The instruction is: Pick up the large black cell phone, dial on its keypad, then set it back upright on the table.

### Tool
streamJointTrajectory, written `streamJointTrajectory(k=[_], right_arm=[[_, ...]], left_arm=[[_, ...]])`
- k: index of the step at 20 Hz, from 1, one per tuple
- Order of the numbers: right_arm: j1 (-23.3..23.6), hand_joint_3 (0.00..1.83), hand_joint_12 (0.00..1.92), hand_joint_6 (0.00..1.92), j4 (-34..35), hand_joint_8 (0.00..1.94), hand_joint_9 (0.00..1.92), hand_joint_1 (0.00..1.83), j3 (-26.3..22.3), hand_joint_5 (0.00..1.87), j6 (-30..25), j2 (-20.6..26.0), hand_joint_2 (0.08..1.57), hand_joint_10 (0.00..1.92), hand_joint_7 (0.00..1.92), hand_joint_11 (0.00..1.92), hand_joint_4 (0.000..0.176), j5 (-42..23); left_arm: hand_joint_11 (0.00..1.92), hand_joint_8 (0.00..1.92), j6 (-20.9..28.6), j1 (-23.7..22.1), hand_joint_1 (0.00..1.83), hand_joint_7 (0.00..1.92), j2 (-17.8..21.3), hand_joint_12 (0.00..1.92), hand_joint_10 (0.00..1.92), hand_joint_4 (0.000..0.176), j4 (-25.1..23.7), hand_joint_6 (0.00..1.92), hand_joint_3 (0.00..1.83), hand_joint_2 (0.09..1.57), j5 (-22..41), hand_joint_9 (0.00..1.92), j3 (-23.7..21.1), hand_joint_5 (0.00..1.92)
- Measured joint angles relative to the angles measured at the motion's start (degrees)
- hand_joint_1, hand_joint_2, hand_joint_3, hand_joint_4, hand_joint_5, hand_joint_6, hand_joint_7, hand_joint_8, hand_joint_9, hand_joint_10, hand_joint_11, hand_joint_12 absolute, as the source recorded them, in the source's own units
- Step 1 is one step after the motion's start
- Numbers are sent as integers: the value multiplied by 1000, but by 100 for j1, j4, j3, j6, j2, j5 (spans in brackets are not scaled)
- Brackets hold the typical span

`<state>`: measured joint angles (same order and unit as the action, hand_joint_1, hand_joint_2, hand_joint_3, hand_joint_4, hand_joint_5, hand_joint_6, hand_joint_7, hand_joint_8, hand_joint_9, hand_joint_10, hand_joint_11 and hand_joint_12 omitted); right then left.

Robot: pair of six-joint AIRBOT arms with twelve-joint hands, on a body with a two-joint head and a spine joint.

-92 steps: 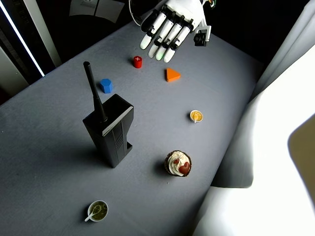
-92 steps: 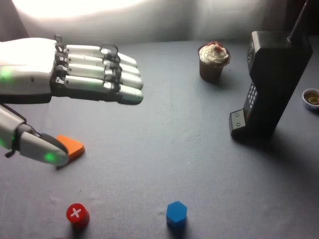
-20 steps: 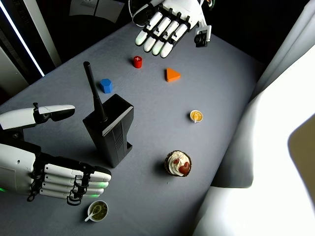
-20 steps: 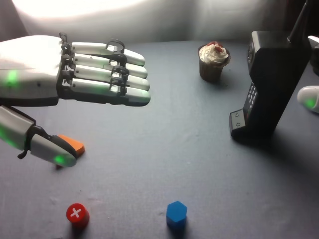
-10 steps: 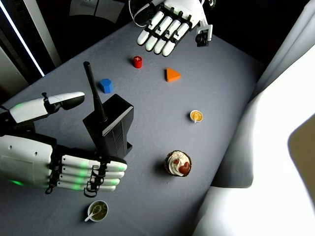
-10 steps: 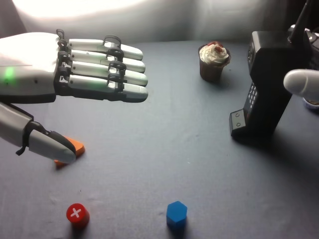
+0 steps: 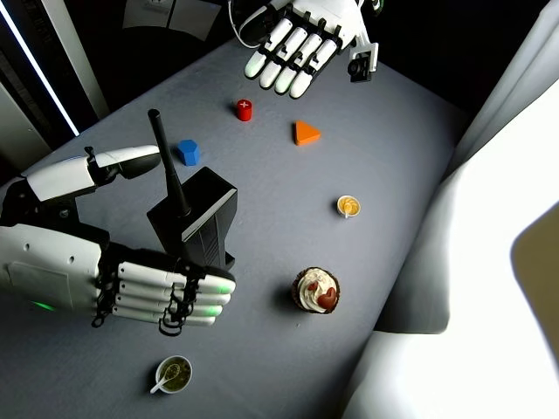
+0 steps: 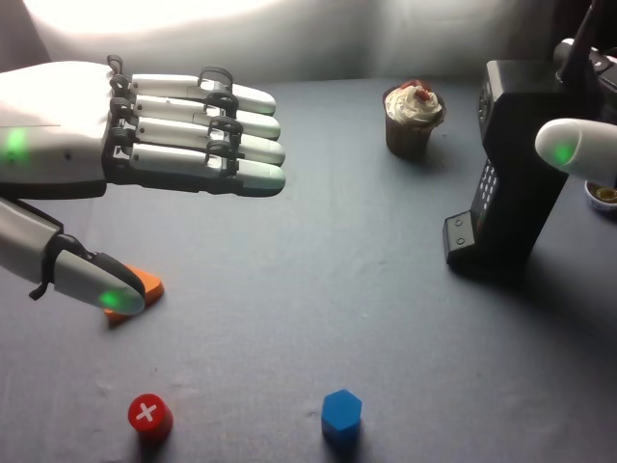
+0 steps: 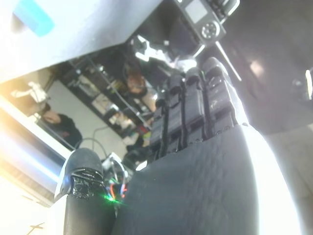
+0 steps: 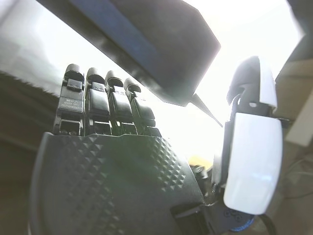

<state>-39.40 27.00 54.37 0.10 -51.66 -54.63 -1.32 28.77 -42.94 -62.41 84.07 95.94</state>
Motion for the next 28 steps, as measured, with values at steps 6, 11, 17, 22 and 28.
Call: streamJointTrajectory(k=[6, 11, 17, 22, 28], right_arm=[[31, 10, 26, 5, 48, 0, 0, 970, 9, 17, 4, -96, 930, 0, 0, 40, 0, 9], [136, 5, 40, 8, 68, 0, 0, 982, 87, 29, 2, -186, 928, 0, 0, 53, 0, 13], [424, 0, 668, 19, -50, 16, 198, 991, 155, 221, 2, -291, 932, 21, 200, 0, 0, 87], [428, 3, 1044, 7, -101, 6, 415, 1072, 155, 369, 2, -299, 999, 16, 404, 15, 0, 111], [437, 1, 1490, 30, -109, 36, 843, 1649, 157, 692, 2, -284, 1072, 817, 811, 708, 0, 92]], left_arm=[[0, 2, 13, -4, 53, 143, 0, 161, 1, 4, 0, 2, 0, 1174, 22, 92, 11, 132], [0, 1, 31, -11, 39, 130, -2, 177, 1, 6, 0, 0, 0, 1174, 50, 94, 24, 118], [0, 0, 31, -35, 53, 143, -7, 262, 1, 7, -4, 0, 0, 1170, 50, 104, 68, 131], [0, 0, 57, -59, 58, 127, -9, 209, 0, 3, -4, 0, 0, 1170, 57, 95, 72, 117], [0, 4, 74, -59, 72, 128, -9, 225, 1, 4, 0, 3, 0, 1167, 57, 97, 72, 121]])
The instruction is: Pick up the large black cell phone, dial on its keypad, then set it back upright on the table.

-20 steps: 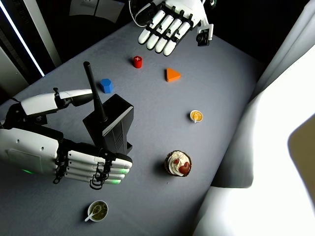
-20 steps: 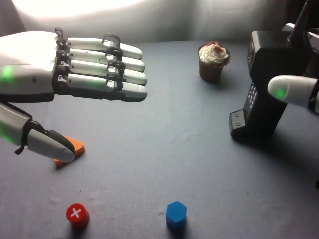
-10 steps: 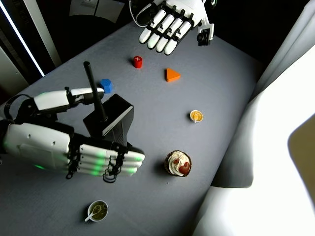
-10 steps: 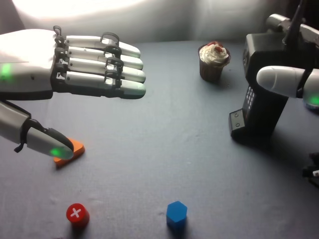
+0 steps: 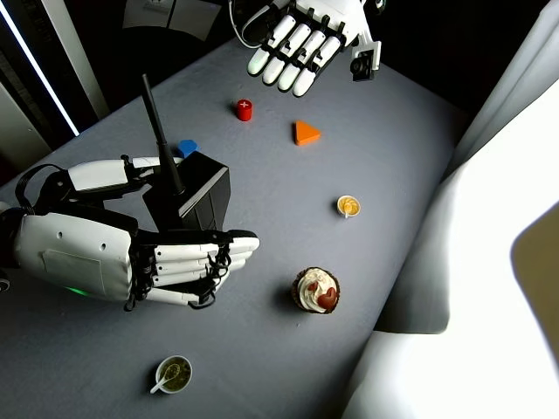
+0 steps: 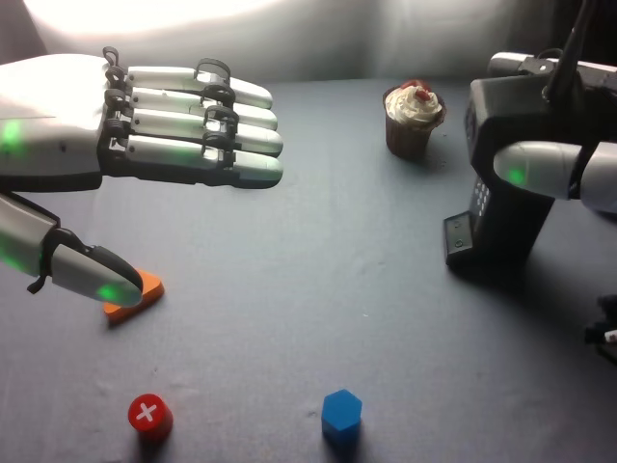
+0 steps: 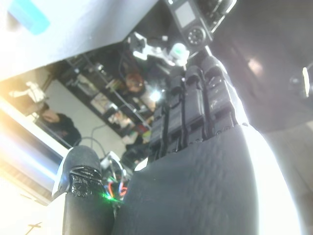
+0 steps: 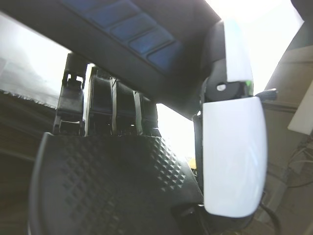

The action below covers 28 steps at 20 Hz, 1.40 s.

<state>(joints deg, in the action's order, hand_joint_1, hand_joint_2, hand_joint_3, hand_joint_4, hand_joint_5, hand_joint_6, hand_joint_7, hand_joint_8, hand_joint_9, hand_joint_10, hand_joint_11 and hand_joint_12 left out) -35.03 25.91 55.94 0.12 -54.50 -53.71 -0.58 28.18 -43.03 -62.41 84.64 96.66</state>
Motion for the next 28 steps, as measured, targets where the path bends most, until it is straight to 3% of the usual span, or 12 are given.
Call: streamJointTrajectory(k=[1, 4, 7, 9, 12, 13, 15, 19, 22, 24, 27, 28], right_arm=[[9, 0, 1566, 913, 9, 904, 889, 1517, 0, 693, 7, 9, 1150, 1090, 797, 821, 0, 2], [26, 1, 1432, 781, 0, 1282, 807, 1370, 17, 984, 15, 15, 1157, 1429, 816, 846, 0, -37], [52, 0, 1668, 643, -28, 1214, 855, 1482, 52, 1014, 17, 15, 1135, 1267, 837, 767, 0, -2], [96, 0, 1415, 711, -48, 1141, 865, 1381, 52, 1008, 26, 57, 1127, 1366, 922, 837, 0, 74], [278, 0, 1369, 724, -79, 1150, 842, 1374, 52, 1023, 61, 125, 1129, 1373, 915, 819, 0, 229], [350, 0, 1583, 664, -131, 1086, 887, 1466, 52, 1041, 61, 155, 1117, 1211, 920, 773, 0, 232], [481, 3, 1428, 873, -260, 1262, 781, 1364, 61, 958, 44, 210, 1163, 1445, 824, 749, 0, 212], [708, 0, 1396, 800, -557, 1247, 800, 1364, 11, 999, -94, 348, 1155, 1433, 820, 764, 0, 326], [717, 0, 1625, 732, -938, 1171, 840, 1459, -13, 1007, -476, 540, 1139, 1283, 837, 774, 0, 501], [717, 1, 1420, 812, -1327, 1252, 826, 1369, -31, 978, -780, 680, 1152, 1410, 822, 800, 0, 570], [717, 1, 1412, 818, -1436, 1261, 822, 1366, -83, 973, -949, 848, 1155, 1420, 819, 800, 0, 634], [717, 1, 1613, 759, -1440, 1158, 869, 1461, -83, 989, -988, 901, 1132, 1242, 853, 777, 0, 649]], left_arm=[[0, 7, 0, 0, 72, 135, 0, 223, 2, 10, 0, 5, 0, 1166, -2, 98, 0, 126], [0, 1, 0, 0, 83, 137, -4, 197, 2, 4, -2, 1, 0, 1170, 0, 96, 0, 121], [0, 3, 2, 0, 84, 158, -4, 281, 4, 6, 0, 2, 0, 1164, -2, 124, 0, 134], [0, 0, 31, -11, 66, 129, -4, 228, 0, 7, 0, 0, 1, 1170, 0, 105, 0, 107], [0, 2, 177, -205, 91, 155, -4, 256, 3, 6, -129, 3, 0, 1169, 22, 114, 0, 131], [0, 0, 184, -275, 94, 144, -4, 251, 3, 2, -131, 0, 1, 1171, 44, 114, 0, 122], [0, 0, 205, -308, 101, 141, -4, 282, 4, 0, -136, 1, 0, 1171, 63, 121, 0, 124], [0, 4, 479, -308, 166, 151, -46, 324, 6, 18, -389, 4, 0, 1192, -68, 136, 4, 151], [196, 10, 520, -352, 533, 520, -46, 1173, 91, 23, -302, 0, 1, 1268, -131, 677, 17, 249], [396, 7, 516, -361, 820, 693, -109, 1335, 320, 28, -295, 0, 0, 1197, -348, 869, 72, 256], [429, 2, 656, -361, 858, 718, -149, 1342, 471, 29, -291, 0, 0, 1185, -455, 842, 66, 257], [490, 19, 739, -376, 995, 831, -144, 1503, 812, 43, -254, 1, 1, 1183, -457, 822, 33, 280]])
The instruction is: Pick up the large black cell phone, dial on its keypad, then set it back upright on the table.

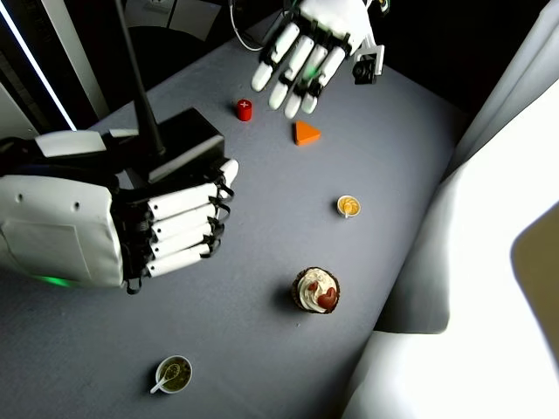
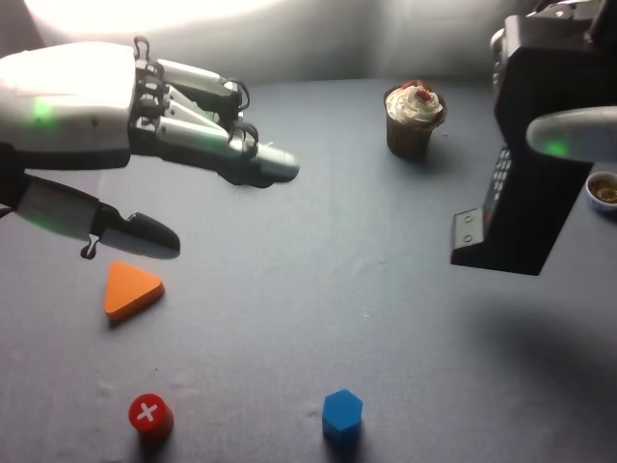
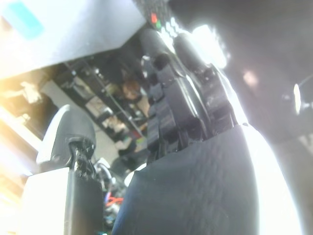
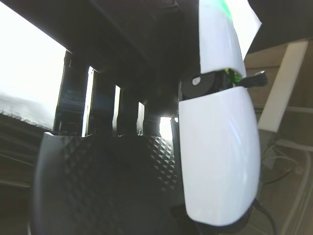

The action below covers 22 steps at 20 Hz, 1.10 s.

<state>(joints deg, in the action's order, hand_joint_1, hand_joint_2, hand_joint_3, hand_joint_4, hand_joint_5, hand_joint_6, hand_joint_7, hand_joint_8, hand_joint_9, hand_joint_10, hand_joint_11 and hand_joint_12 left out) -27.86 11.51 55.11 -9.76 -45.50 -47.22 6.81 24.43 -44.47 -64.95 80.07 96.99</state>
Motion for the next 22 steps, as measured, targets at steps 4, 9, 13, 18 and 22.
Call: streamJointTrajectory(k=[4, 9, 13, 18, 22], right_arm=[[105, 0, 1382, 769, -55, 1214, 831, 1370, 24, 1012, -70, 85, 1138, 1364, 868, 794, 0, 107], [625, 0, 1444, 822, -96, 1278, 794, 1362, 28, 952, -131, 92, 1164, 1469, 819, 776, 0, 352], [743, 2, 1486, 777, -232, 1286, 789, 1362, 28, 957, -144, 127, 1165, 1494, 818, 785, 0, 575], [1207, 0, 1366, 832, -704, 1235, 823, 1367, 46, 963, -212, 149, 1150, 1393, 856, 800, 0, 833], [1244, 2, 1431, 875, -793, 1276, 790, 1361, 52, 949, -205, 153, 1164, 1440, 814, 763, 0, 1073]], left_arm=[[613, 1495, 114, -2, 1292, 660, -31, 1920, 1784, 82, -55, 2, 1, 1275, 2, 698, -4, 169], [675, 1679, 205, 39, 1282, 586, -57, 1921, 1921, 87, 205, 0, 16, 1322, -269, 813, -66, 0], [679, 1725, 70, -24, 1274, 556, -144, 1921, 1921, 100, 197, 0, 17, 1342, -789, 808, -278, 0], [703, 1648, -138, -70, 1287, 601, -168, 1921, 1921, 98, 234, 0, 1, 1321, -1530, 816, -426, 0], [749, 1654, -273, -68, 1288, 597, -341, 1921, 1921, 94, 262, 0, 1, 1322, -1766, 834, -461, 0]])
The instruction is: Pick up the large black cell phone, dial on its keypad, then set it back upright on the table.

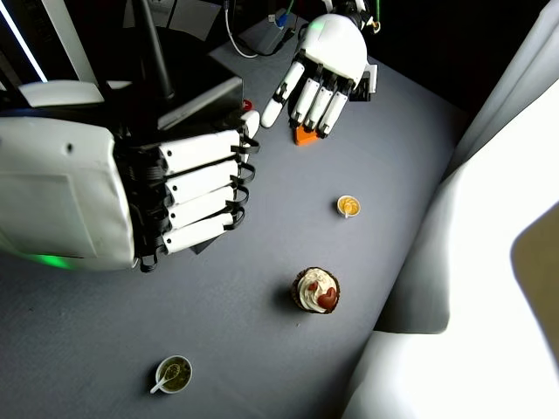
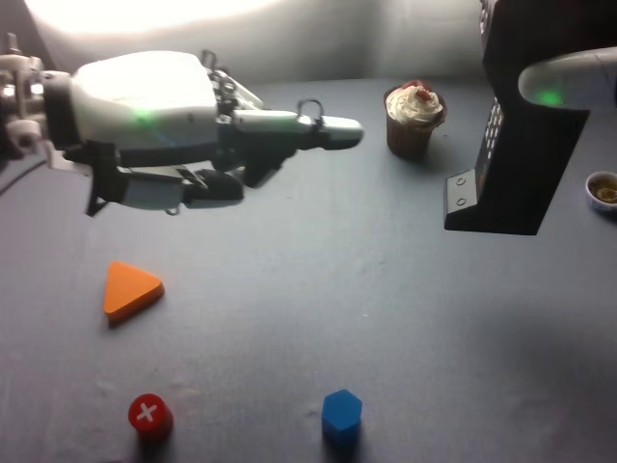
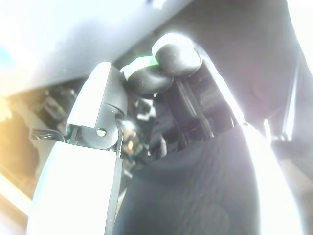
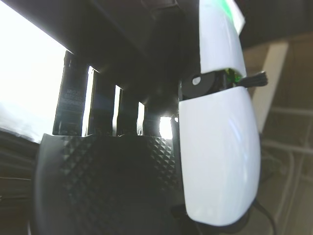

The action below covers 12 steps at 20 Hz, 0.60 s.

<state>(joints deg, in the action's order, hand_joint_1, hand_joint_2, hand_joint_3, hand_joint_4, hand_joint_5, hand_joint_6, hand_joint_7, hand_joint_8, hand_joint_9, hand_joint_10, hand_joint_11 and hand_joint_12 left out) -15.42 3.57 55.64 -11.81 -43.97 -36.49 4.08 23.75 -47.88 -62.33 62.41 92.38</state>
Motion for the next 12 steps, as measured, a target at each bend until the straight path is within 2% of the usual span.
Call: streamJointTrajectory(k=[2, 4, 6, 7, 11, 12], right_arm=[[26, 1, 1451, 930, -37, 1263, 802, 1360, 11, 936, -2, 9, 1164, 1416, 807, 778, 0, -33], [31, 0, 1499, 922, -39, 1230, 813, 1361, 31, 922, -2, 13, 1163, 1443, 825, 792, 0, -31], [72, 0, 1424, 919, -59, 1190, 826, 1365, 35, 936, -2, 13, 1152, 1393, 857, 798, 0, -11], [81, 1, 1401, 976, -61, 1195, 820, 1362, 42, 933, -4, 13, 1154, 1371, 842, 787, 0, -15], [90, 0, 1522, 874, -85, 1271, 810, 1360, 48, 907, -2, 13, 1172, 1487, 811, 822, 0, -22], [90, 0, 1523, 898, -85, 1249, 808, 1361, 52, 928, -4, 13, 1165, 1450, 819, 807, 0, -24]], left_arm=[[763, 1654, -20, 0, 1288, 600, -63, 1893, 1921, 97, -9, 0, 0, 1321, -13, 844, -4, 0], [770, 1633, -138, 0, 1292, 617, -85, 1874, 1921, 89, 87, 0, 0, 1313, -90, 862, -7, 0], [772, 1614, -155, -2, 1297, 631, -144, 1880, 1921, 97, 168, 0, 0, 1305, -214, 859, -9, 0], [758, 1625, -186, -2, 1296, 624, -195, 1913, 1921, 105, 179, 0, 0, 1307, -273, 851, -13, 0], [771, 1588, -302, 0, 1299, 652, -516, 1921, 1921, 100, 282, 0, 0, 1293, -466, 861, -37, 0], [747, 1601, -326, 0, 1295, 642, -560, 1921, 1921, 95, 317, 0, 0, 1298, -494, 850, -37, 0]])
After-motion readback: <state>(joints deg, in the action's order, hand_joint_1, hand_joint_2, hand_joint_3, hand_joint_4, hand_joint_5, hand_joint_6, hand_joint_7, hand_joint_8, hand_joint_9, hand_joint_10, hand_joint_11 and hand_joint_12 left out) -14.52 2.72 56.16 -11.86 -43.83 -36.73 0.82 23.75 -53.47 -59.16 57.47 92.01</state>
